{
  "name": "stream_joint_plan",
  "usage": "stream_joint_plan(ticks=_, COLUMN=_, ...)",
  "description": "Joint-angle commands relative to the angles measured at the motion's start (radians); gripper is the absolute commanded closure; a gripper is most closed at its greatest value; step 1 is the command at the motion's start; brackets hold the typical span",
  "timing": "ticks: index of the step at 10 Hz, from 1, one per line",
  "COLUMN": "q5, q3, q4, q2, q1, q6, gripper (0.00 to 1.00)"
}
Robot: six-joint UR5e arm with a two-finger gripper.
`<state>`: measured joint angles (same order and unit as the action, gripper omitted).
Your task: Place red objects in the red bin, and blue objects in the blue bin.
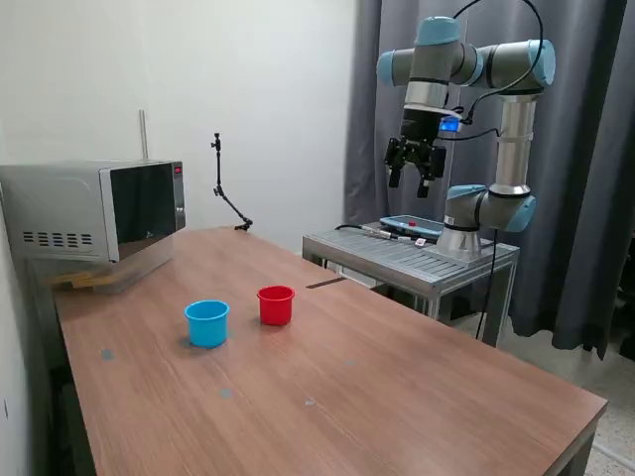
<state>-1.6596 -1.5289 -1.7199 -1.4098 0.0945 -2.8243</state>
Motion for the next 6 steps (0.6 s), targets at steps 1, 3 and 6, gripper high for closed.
stream_joint_plan(ticks=1, q5=0.009, q3=-0.007, q4=-0.001, q2=-0.005, q1=0.007, q6=0.006, gripper=0.00)
stream_joint_plan(ticks=3, q5=0.020, q3=0.002, q4=0.000, q2=-0.003, q1=0.022, q6=-0.004, gripper=0.00)
stream_joint_plan(ticks=6, q5=0.012, q3=0.001, q4=0.000, q2=-0.038, q1=0.045, q6=-0.042, gripper=0.00)
